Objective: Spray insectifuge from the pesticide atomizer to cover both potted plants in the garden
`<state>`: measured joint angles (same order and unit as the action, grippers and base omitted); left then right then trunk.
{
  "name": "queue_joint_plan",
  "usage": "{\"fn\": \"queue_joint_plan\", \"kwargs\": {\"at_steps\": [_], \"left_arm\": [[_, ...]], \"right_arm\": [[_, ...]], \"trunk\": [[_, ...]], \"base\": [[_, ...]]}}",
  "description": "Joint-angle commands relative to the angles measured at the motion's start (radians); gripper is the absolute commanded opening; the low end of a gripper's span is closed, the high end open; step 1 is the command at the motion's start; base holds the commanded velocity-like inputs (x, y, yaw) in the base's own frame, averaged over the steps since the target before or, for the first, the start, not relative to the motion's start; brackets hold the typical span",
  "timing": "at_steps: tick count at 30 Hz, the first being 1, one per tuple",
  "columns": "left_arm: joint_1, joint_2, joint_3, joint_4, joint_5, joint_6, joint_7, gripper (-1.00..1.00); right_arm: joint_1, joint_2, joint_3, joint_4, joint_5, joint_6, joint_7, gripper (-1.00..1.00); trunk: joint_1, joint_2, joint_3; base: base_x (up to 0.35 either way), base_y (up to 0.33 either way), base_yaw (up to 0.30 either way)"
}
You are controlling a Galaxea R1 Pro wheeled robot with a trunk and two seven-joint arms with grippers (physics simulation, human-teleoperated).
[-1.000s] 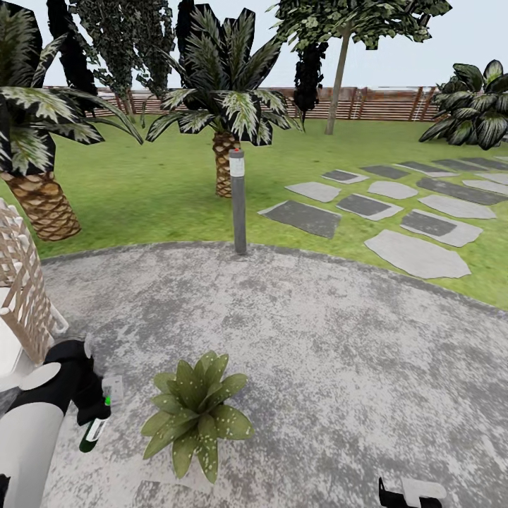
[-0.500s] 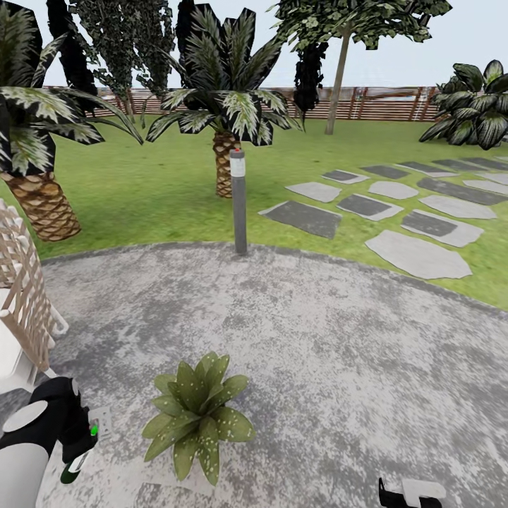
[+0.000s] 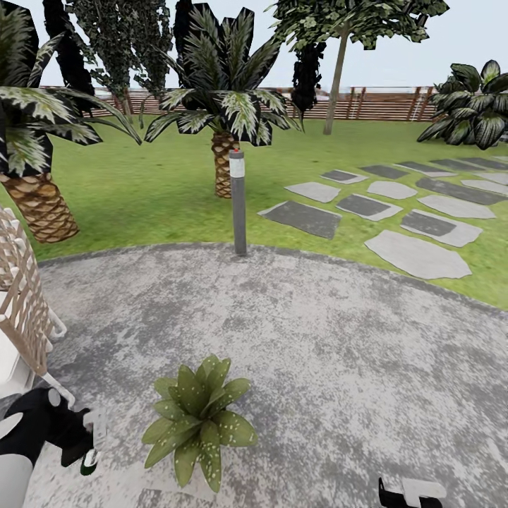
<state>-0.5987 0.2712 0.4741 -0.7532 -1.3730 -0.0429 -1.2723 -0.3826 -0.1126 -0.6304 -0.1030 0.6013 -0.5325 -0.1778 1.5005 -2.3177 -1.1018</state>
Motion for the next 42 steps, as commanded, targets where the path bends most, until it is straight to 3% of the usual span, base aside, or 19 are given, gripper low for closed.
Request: {"fn": "queue_joint_plan", "kwargs": {"at_steps": [1,4,8,24,27,31,36,39,42], "left_arm": [[0.001,0.009,0.028,0.005,0.001,-0.020,-0.004,-1.00],[0.019,0.023,0.055,0.018,0.001,-0.035,-0.003,-1.00],[0.046,0.035,0.054,0.019,-0.004,-0.034,-0.004,-1.00],[0.052,0.021,0.065,0.018,-0.017,0.001,0.004,-1.00],[0.055,0.024,0.067,0.020,-0.017,0.001,0.017,-1.00],[0.096,0.030,0.068,0.017,-0.016,0.002,0.100,-1.00],[0.106,0.016,0.068,0.008,-0.004,0.008,0.123,-1.00],[0.096,-0.020,0.066,0.005,0.000,0.022,0.122,-1.00],[0.093,-0.040,0.066,0.003,0.000,0.024,0.123,-1.00]], "right_arm": [[-0.001,-0.001,-0.005,0.001,0.011,-0.003,-0.007,1.00],[-0.001,-0.001,-0.005,0.000,0.011,-0.003,-0.006,1.00],[-0.001,-0.001,-0.005,0.001,0.011,-0.003,-0.006,1.00],[-0.001,-0.001,-0.003,0.003,0.012,-0.001,-0.006,1.00],[-0.001,-0.001,-0.003,0.003,0.012,-0.001,-0.006,1.00],[-0.001,-0.002,-0.003,0.003,0.012,-0.001,-0.008,1.00],[-0.001,-0.002,-0.003,0.005,0.012,-0.001,-0.008,1.00],[-0.001,-0.002,-0.003,0.005,0.012,-0.001,-0.008,1.00],[-0.001,-0.002,-0.003,0.005,0.012,-0.001,-0.008,1.00]], "trunk": [[0.000,0.000,-0.001],[0.000,0.000,-0.001],[0.000,0.000,-0.001],[0.000,0.000,-0.001],[0.000,0.000,-0.001],[0.000,0.000,-0.001],[0.000,0.000,-0.001],[0.000,0.000,-0.001],[0.000,0.000,-0.001]], "base": [[0.000,0.000,-0.005],[0.000,0.000,-0.001],[0.000,0.000,0.000],[0.000,0.000,0.000],[0.000,0.000,0.000],[0.000,0.000,0.000],[0.000,0.000,0.000],[0.000,0.000,0.000],[0.000,0.000,0.000]]}}
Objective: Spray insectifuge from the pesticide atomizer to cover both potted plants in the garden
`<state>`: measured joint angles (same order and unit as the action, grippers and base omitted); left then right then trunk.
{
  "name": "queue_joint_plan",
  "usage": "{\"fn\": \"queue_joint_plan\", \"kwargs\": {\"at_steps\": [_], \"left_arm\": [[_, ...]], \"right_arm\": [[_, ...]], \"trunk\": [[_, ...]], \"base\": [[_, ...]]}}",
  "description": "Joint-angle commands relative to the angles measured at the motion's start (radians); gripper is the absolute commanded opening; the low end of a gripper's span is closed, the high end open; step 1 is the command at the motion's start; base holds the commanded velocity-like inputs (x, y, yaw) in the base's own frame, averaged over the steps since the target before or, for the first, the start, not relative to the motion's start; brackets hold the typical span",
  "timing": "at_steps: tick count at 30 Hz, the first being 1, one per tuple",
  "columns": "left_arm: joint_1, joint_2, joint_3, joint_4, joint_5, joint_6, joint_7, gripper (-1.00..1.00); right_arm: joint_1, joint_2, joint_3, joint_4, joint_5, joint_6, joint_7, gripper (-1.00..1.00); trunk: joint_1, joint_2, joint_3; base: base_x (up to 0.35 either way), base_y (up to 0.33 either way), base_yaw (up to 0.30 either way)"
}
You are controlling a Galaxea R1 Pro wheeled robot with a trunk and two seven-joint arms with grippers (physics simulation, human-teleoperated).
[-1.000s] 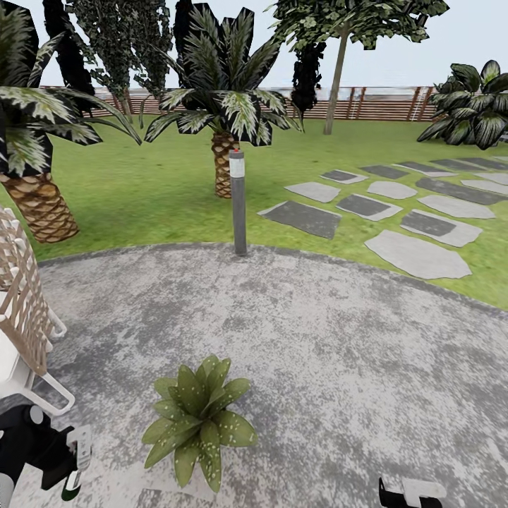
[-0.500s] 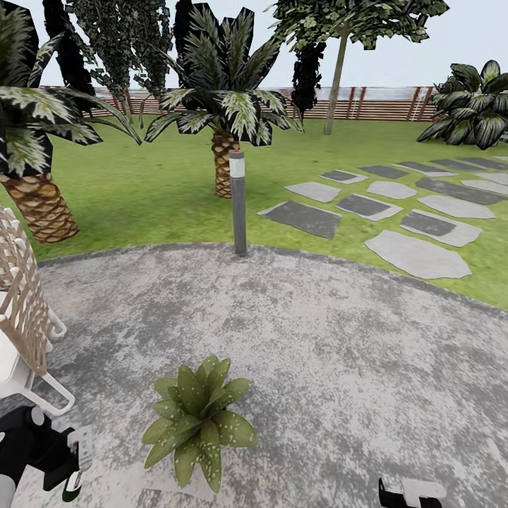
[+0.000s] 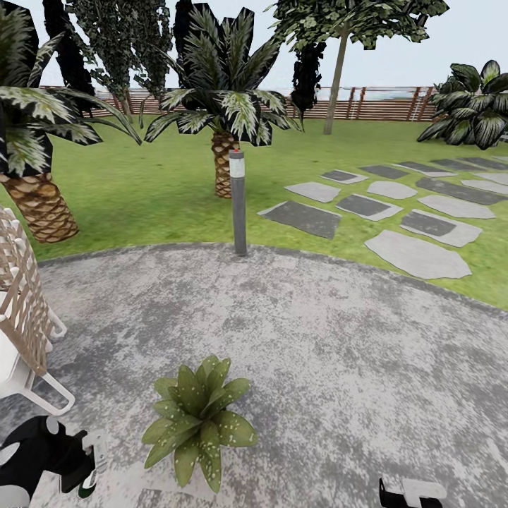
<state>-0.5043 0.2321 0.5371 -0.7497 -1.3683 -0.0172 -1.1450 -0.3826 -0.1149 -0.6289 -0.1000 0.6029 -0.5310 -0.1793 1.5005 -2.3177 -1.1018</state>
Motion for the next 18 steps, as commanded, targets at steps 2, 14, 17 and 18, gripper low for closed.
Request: {"fn": "queue_joint_plan", "kwargs": {"at_steps": [2,14,17,18], "left_arm": [[-0.002,-0.004,0.006,-0.002,-0.005,-0.001,-0.005,-1.00],[0.010,0.064,0.001,-0.004,0.135,-0.011,-0.006,-1.00],[0.011,0.043,-0.017,-0.002,0.129,-0.009,-0.006,-1.00],[0.011,0.033,-0.027,-0.002,0.128,-0.008,-0.005,-1.00]], "right_arm": [[-0.001,0.000,-0.005,0.002,0.011,-0.003,-0.006,1.00],[-0.001,0.000,-0.005,0.002,0.011,-0.003,-0.006,1.00],[-0.001,0.000,-0.005,0.002,0.011,-0.003,-0.006,1.00],[-0.001,0.000,-0.005,0.002,0.011,-0.003,-0.006,1.00]], "trunk": [[0.000,0.000,-0.001],[0.000,0.000,-0.001],[0.000,0.000,-0.001],[0.000,0.000,-0.001]], "base": [[0.000,0.000,0.000],[0.000,0.000,0.000],[0.000,0.000,0.000],[0.000,0.000,0.000]]}}
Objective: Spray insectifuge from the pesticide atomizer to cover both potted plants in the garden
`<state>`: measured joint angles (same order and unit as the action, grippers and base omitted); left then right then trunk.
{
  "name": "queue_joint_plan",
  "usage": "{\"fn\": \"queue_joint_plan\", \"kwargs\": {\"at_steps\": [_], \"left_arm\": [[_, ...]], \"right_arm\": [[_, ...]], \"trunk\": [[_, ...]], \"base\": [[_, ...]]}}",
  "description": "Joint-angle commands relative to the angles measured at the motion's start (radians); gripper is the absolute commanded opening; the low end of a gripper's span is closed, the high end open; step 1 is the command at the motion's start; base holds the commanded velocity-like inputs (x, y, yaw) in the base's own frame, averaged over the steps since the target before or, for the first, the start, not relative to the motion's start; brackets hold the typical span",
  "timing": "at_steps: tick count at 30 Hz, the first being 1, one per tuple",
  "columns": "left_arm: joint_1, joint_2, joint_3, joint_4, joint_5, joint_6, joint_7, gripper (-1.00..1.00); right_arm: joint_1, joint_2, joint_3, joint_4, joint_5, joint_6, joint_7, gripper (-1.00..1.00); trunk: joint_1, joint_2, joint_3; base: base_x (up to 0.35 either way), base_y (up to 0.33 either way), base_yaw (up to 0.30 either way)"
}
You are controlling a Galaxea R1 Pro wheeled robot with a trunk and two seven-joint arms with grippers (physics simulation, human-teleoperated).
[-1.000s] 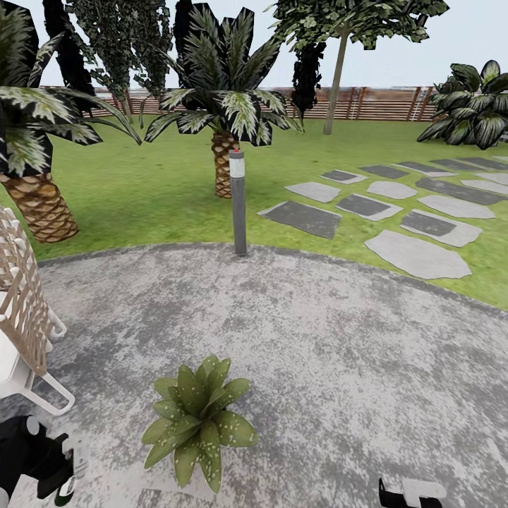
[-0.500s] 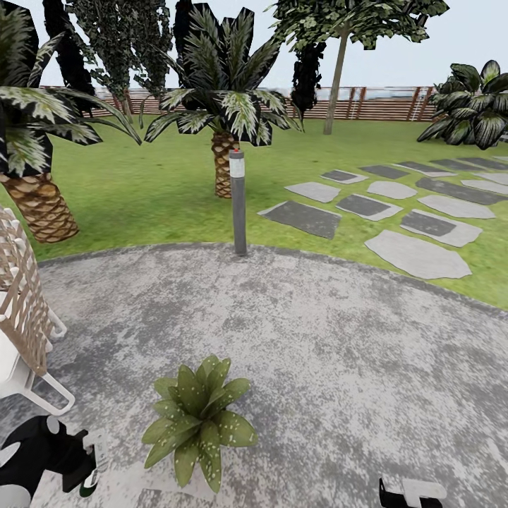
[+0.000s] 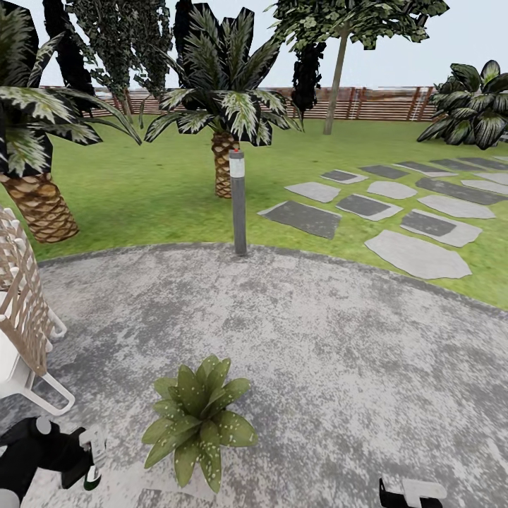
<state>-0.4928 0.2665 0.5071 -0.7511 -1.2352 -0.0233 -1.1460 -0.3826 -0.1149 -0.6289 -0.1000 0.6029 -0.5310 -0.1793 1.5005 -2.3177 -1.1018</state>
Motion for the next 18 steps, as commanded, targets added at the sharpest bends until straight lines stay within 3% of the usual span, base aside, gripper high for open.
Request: {"fn": "queue_joint_plan", "kwargs": {"at_steps": [1,4,7,8,9,18], "left_arm": [[-0.001,-0.009,-0.010,-0.001,-0.006,-0.001,-0.004,-1.00],[-0.001,-0.016,-0.022,-0.002,-0.007,0.002,-0.003,-1.00],[-0.003,-0.006,-0.011,-0.002,0.002,0.004,-0.003,-1.00],[-0.003,0.029,0.027,-0.002,0.004,0.005,-0.002,-1.00],[-0.001,0.042,0.062,-0.002,0.001,0.002,-0.002,-1.00],[0.000,0.036,0.072,-0.002,-0.007,0.005,-0.001,-1.00]], "right_arm": [[-0.001,-0.001,-0.005,0.002,0.011,-0.003,-0.006,1.00],[-0.001,-0.006,-0.005,0.002,0.011,-0.003,-0.006,1.00],[-0.001,-0.008,-0.005,0.002,0.011,-0.003,-0.006,1.00],[-0.001,-0.008,-0.005,0.001,0.009,-0.003,-0.006,1.00],[-0.001,-0.008,-0.006,0.001,0.009,-0.003,-0.006,1.00],[-0.001,-0.006,-0.006,0.000,0.009,-0.003,-0.008,1.00]], "trunk": [[0.000,0.000,-0.001],[0.000,0.000,-0.001],[0.000,0.000,-0.001],[0.000,0.000,-0.001],[0.000,0.000,-0.001],[0.000,0.000,-0.001]], "base": [[0.000,0.000,0.000],[0.000,0.000,0.000],[0.000,0.000,0.000],[0.000,0.000,0.000],[0.000,0.000,0.000],[0.000,0.000,0.212]]}}
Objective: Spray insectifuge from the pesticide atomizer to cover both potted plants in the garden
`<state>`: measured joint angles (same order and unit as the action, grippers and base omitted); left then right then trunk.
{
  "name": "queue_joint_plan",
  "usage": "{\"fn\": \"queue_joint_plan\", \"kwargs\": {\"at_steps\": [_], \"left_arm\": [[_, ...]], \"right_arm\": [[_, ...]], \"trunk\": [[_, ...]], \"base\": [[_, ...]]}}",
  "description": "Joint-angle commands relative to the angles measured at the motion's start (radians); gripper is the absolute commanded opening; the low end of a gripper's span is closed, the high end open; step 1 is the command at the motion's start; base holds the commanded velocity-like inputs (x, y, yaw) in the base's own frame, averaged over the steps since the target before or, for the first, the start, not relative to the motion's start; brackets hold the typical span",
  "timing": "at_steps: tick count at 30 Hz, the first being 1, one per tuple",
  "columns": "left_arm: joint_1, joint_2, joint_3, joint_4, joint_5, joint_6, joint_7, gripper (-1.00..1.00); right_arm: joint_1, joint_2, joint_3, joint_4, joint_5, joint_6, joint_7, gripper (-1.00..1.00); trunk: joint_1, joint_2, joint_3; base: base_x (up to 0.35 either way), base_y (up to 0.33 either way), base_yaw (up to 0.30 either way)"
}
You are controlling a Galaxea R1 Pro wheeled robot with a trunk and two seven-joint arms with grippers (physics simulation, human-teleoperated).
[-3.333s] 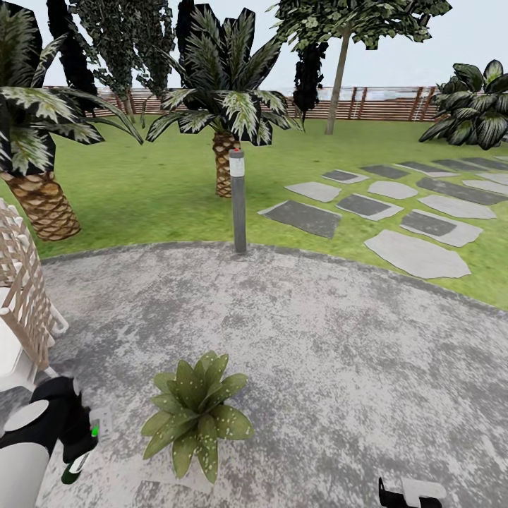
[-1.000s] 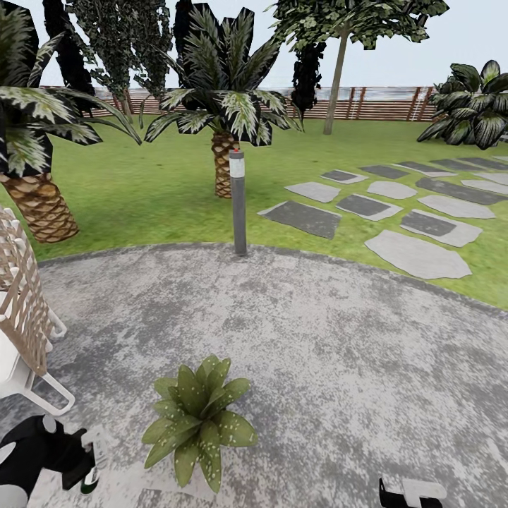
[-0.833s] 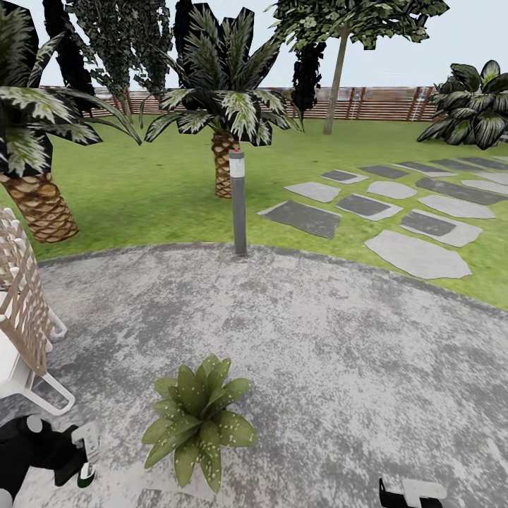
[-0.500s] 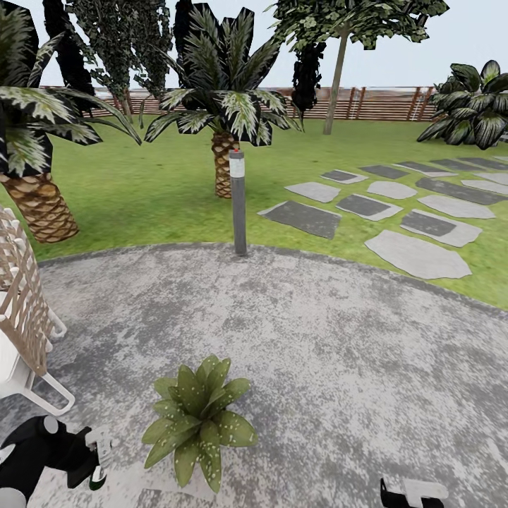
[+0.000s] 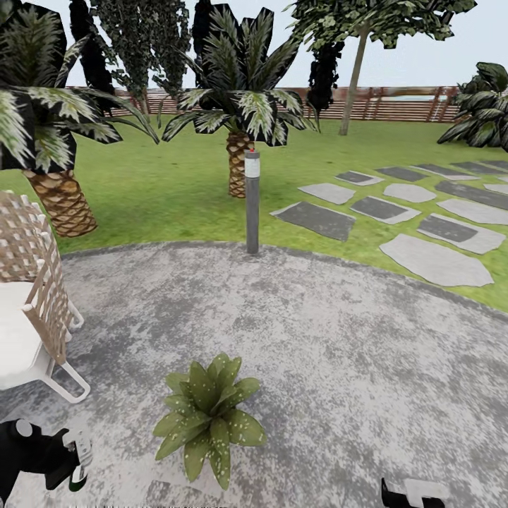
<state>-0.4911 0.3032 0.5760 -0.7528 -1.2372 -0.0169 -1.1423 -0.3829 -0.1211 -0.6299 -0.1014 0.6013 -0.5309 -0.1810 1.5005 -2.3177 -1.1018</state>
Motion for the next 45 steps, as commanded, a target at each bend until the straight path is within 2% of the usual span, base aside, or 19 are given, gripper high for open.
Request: {"fn": "queue_joint_plan", "kwargs": {"at_steps": [1,6,12,20,26,45], "left_arm": [[-0.001,-0.001,0.005,0.000,-0.005,-0.002,-0.004,-1.00],[-0.001,-0.001,0.010,-0.001,0.001,-0.001,0.000,-1.00],[-0.003,-0.001,0.011,-0.001,0.005,-0.001,0.004,-1.00],[-0.003,0.000,0.014,-0.006,0.006,-0.002,0.004,-1.00],[-0.003,-0.001,0.013,-0.059,0.007,-0.002,0.003,-1.00],[-0.003,-0.001,0.015,-0.063,0.007,0.000,0.005,-1.00]], "right_arm": [[-0.001,0.000,-0.005,0.002,0.011,-0.003,-0.006,1.00],[-0.001,0.000,-0.005,0.002,0.010,-0.003,-0.006,1.00],[-0.001,0.000,-0.005,0.002,0.009,-0.003,-0.006,1.00],[-0.001,0.000,-0.006,0.002,0.008,-0.003,-0.006,1.00],[-0.001,0.000,-0.005,0.002,0.008,-0.003,-0.006,1.00],[-0.001,0.001,-0.005,0.003,0.009,-0.003,-0.006,1.00]], "trunk": [[0.000,0.000,-0.001],[0.000,0.000,-0.001],[0.000,0.000,-0.001],[0.000,0.000,-0.001],[0.000,0.000,-0.001],[0.000,0.000,-0.003]], "base": [[0.000,0.000,0.275],[-0.029,-0.131,0.250],[-0.058,-0.264,0.035],[-0.023,-0.026,0.234],[-0.206,-0.209,0.279],[-0.230,-0.236,0.279]]}}
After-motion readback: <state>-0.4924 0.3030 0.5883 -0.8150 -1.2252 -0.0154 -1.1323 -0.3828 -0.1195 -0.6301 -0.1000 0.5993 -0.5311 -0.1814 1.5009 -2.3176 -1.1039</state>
